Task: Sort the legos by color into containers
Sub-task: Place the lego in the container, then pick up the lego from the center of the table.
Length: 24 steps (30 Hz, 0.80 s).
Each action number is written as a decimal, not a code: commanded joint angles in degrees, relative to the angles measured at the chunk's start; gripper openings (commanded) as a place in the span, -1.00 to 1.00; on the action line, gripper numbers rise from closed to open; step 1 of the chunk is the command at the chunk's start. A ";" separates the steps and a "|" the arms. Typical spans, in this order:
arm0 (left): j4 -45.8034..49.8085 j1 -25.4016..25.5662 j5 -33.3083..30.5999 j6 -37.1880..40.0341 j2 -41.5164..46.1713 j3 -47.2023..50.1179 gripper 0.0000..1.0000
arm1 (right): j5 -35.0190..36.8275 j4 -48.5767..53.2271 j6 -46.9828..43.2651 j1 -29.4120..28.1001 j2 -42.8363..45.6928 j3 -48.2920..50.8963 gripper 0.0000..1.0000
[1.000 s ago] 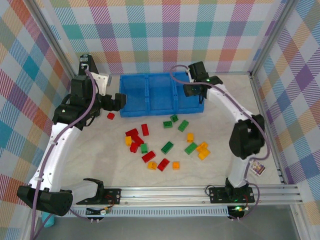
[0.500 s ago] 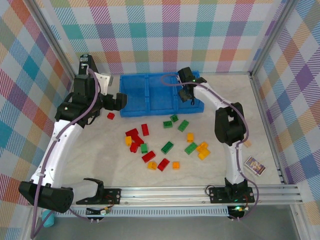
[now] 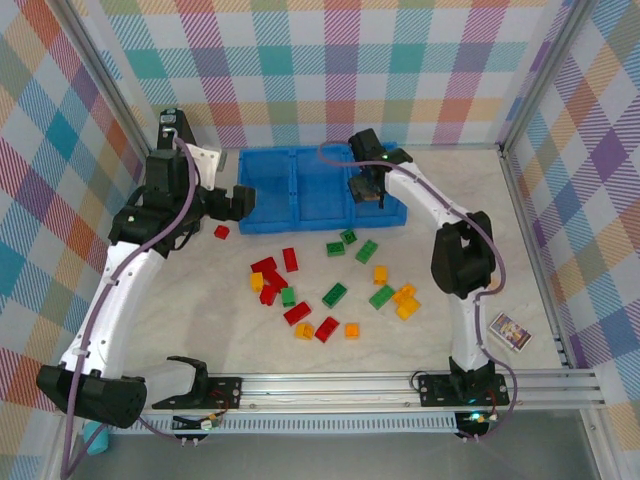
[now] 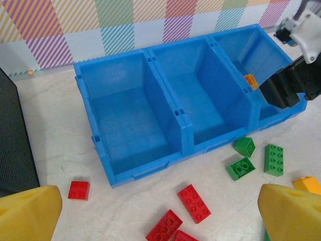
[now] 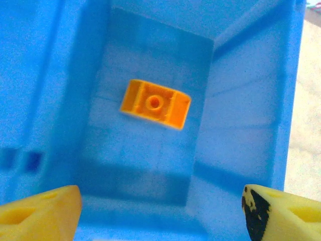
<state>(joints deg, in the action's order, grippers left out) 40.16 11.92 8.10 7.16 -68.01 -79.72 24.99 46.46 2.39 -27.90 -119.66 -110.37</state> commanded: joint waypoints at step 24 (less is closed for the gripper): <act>-3.42 0.11 3.06 -0.65 6.22 4.27 1.00 | -15.59 -4.06 42.07 -4.09 5.66 27.41 0.49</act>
<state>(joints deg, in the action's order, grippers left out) 38.00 11.92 10.04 6.92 -62.94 -76.14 10.68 43.46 41.89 -31.59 -112.49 -84.27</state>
